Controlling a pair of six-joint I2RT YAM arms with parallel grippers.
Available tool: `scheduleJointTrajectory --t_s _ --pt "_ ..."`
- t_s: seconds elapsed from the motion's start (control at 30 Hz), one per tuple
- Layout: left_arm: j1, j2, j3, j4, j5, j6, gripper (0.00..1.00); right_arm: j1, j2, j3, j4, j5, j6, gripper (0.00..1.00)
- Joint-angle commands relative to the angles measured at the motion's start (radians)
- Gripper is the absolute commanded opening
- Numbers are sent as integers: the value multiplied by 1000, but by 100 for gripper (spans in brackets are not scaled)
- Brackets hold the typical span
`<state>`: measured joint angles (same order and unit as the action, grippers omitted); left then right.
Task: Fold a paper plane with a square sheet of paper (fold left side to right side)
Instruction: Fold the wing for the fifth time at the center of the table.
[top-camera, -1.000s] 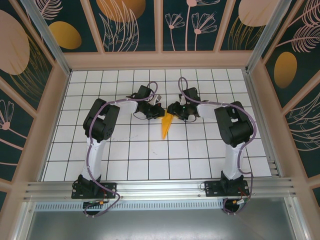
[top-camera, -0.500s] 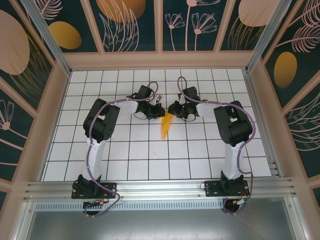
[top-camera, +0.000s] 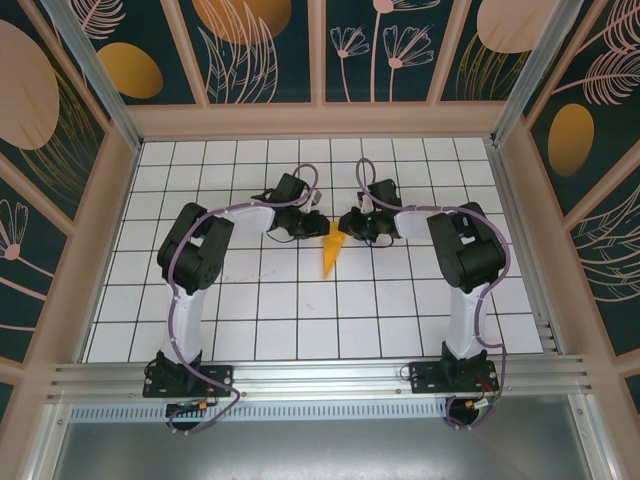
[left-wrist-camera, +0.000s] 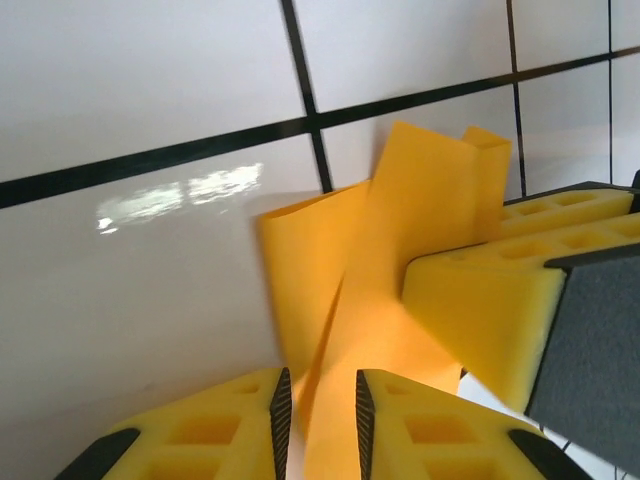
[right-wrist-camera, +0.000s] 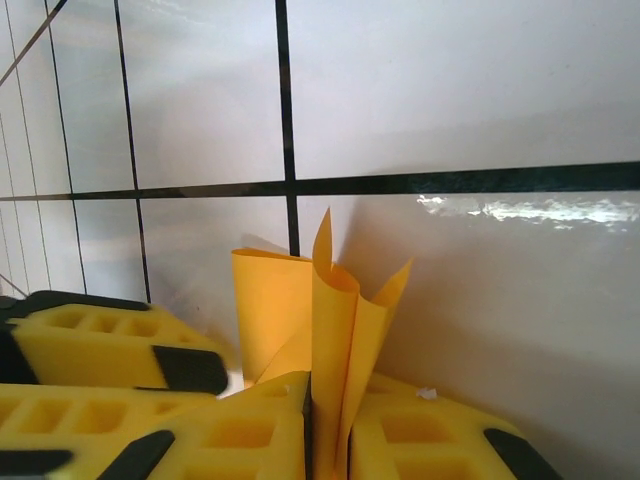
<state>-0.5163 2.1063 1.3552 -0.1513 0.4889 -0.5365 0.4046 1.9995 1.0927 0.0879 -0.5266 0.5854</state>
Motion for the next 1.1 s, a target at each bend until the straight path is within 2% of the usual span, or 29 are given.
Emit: scheduleJointTrajectory --t_s 0.0,0.17,0.3,0.5,1.07 --pt "10 -113 -27 -39 -72 47 28 -2 19 -25 4 -1 -10 18" --pt "-2 -244 -106 -25 -15 43 28 -4 19 -25 1 -1 -13 18" --pt "-59 -290 -160 13 60 18 27 -4 19 -23 -2 -1 -14 18" --pt "-125 -231 -211 77 91 -25 27 -3 17 -21 -7 0 -16 18" --pt "-141 -100 -265 133 89 -40 26 -5 15 -13 -16 5 -29 19"
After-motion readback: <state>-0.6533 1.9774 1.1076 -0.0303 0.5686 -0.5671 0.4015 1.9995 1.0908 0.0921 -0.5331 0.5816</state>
